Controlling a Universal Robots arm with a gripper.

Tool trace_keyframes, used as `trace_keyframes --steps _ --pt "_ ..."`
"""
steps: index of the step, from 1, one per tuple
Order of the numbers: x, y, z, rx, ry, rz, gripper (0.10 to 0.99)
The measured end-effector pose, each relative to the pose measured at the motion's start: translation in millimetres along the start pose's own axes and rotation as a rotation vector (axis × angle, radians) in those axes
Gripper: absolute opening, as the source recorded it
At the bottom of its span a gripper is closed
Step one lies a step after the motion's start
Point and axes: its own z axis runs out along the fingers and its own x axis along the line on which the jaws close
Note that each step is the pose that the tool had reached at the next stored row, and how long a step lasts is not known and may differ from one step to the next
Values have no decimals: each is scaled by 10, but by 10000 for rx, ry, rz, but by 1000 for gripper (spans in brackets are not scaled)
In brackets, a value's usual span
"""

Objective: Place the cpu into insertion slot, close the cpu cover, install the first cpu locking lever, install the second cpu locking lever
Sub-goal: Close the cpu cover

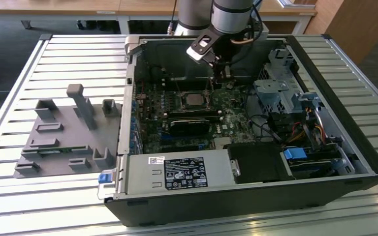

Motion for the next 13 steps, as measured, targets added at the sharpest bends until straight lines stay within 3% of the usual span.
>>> trace_keyframes --steps 13 --pt "4 -78 16 -1 3 2 106"
